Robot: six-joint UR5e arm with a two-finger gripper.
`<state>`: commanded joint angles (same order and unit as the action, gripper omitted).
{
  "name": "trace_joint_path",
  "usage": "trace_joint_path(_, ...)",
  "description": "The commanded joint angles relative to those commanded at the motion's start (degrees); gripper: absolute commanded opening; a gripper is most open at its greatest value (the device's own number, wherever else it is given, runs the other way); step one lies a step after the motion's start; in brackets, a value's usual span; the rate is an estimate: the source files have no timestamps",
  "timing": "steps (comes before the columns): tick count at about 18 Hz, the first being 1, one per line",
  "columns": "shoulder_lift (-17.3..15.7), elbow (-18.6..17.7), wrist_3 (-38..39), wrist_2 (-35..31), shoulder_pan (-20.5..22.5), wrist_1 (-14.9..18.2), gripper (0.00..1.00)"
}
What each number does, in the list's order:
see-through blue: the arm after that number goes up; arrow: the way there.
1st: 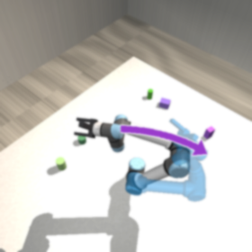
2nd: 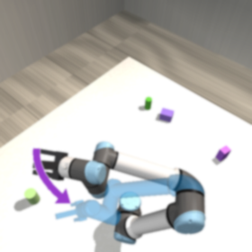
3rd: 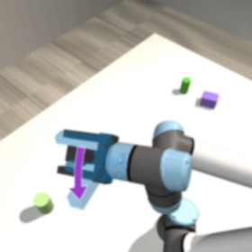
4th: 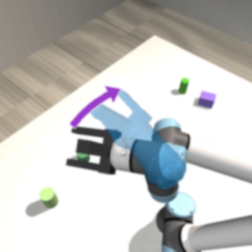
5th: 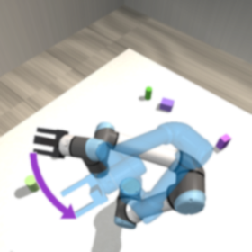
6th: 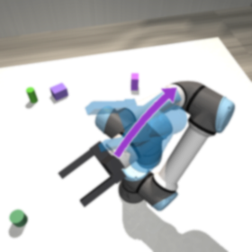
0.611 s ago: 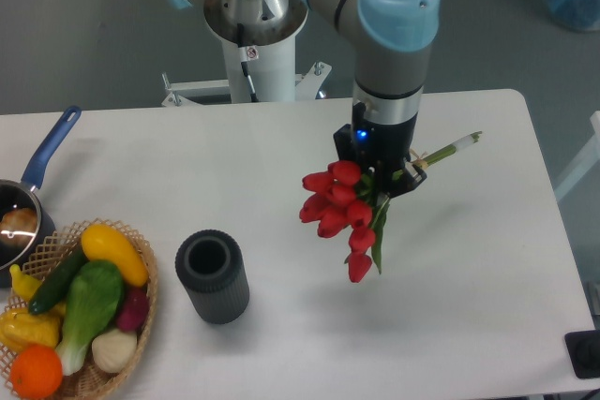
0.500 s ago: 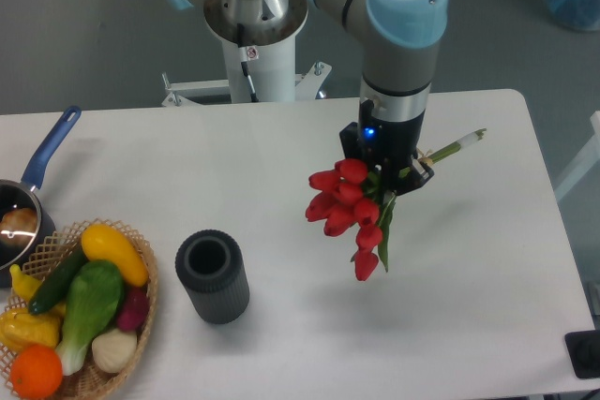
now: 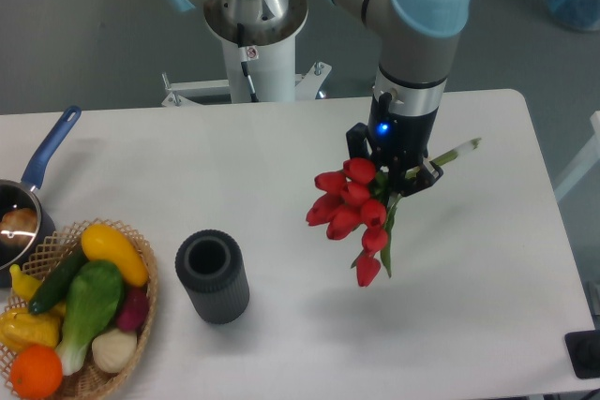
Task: Insert the flowers into the vase
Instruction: 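Carry the red tulip bunch in the gripper toward the black vase, then lower the tulip stems into the black vase opening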
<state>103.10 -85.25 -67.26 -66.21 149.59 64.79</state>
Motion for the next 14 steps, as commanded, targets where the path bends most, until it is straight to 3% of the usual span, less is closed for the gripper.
trace_joint_path(6,0.6,-0.1,11.9,14.7,-0.8,-9.8,0.02)
trace_joint_path(10,1.5,-0.2,17.7,29.7,-1.3,-10.6,0.02)
trace_joint_path(12,1.4,-0.3,18.7,30.2,-1.5,-10.9,0.02)
trace_joint_path(14,1.4,-0.7,19.2,31.1,-2.0,-10.9,0.08)
